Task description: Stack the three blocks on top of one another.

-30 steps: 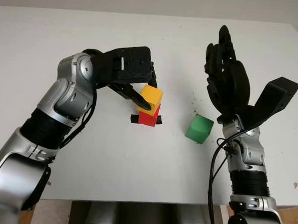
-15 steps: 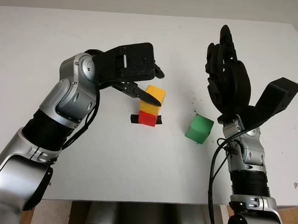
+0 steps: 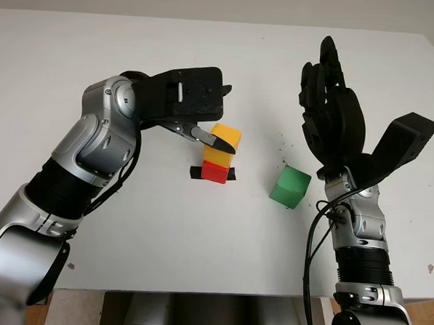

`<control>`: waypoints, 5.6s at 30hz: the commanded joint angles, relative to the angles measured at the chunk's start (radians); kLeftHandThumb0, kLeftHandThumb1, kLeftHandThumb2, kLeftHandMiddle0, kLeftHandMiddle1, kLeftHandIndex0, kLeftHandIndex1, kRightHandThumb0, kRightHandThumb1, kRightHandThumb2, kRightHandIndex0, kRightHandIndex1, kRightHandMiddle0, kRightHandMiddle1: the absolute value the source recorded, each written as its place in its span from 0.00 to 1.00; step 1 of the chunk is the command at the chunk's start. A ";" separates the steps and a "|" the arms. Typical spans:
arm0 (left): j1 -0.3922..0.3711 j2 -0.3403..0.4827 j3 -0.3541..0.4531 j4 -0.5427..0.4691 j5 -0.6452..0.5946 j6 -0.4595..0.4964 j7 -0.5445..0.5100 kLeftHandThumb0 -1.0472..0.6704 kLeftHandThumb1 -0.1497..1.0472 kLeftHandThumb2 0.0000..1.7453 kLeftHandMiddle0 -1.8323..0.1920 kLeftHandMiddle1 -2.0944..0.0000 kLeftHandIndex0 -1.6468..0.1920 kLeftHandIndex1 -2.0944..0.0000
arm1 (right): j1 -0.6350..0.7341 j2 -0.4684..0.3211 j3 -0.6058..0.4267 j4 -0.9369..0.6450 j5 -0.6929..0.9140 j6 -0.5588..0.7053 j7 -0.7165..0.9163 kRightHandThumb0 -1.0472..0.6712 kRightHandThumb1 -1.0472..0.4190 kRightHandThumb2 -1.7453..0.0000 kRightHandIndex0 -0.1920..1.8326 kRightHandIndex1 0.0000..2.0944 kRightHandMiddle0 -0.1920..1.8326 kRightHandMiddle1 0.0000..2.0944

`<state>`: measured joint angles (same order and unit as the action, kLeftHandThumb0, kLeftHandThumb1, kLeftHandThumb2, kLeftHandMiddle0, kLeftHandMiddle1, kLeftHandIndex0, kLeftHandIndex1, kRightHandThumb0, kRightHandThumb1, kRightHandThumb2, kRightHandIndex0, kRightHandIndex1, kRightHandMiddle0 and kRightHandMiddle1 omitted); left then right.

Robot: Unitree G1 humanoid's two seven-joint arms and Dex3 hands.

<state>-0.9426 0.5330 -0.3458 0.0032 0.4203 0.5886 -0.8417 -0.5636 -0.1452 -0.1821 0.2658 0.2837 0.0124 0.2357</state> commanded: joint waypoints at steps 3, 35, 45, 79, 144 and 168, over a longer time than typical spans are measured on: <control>0.043 0.005 0.140 -0.042 -0.092 -0.045 0.073 0.10 1.00 0.32 1.00 0.99 1.00 1.00 | 0.004 -0.011 -0.004 -0.007 -0.008 -0.012 0.000 0.20 0.00 0.72 0.00 0.00 0.00 0.00; 0.493 -0.172 0.647 0.033 -0.523 -0.372 0.652 0.15 1.00 0.35 1.00 1.00 0.99 0.99 | -0.041 -0.398 0.016 -0.103 -0.130 0.099 0.232 0.17 0.01 0.92 0.03 0.02 0.04 0.03; 0.543 -0.165 0.644 0.071 -0.552 -0.398 0.661 0.16 1.00 0.35 1.00 0.99 1.00 0.99 | -0.110 -0.713 0.128 -0.198 -0.360 -0.007 0.468 0.17 0.17 0.98 0.13 0.06 0.15 0.05; 0.578 -0.164 0.638 0.074 -0.596 -0.377 0.650 0.18 1.00 0.34 1.00 1.00 1.00 1.00 | -0.005 -0.847 0.268 -0.194 -0.654 -0.745 0.442 0.32 0.18 0.97 0.19 0.03 0.32 0.05; 0.624 -0.155 0.626 0.020 -0.582 -0.341 0.645 0.17 1.00 0.32 1.00 0.98 0.99 0.98 | -0.159 -0.752 0.429 0.246 -0.990 -0.941 -0.046 0.39 0.10 0.97 0.28 0.03 0.36 0.57; 0.620 -0.157 0.623 0.027 -0.583 -0.334 0.652 0.17 1.00 0.31 1.00 0.97 0.99 0.98 | -0.020 -0.536 0.180 -0.074 -0.445 -0.226 0.116 0.42 0.06 0.97 0.23 0.01 0.25 0.68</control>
<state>-0.3237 0.3696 0.2796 0.0335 -0.1638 0.2517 -0.1902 -0.5887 -0.6945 0.0206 0.2366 -0.1824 -0.2455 0.3445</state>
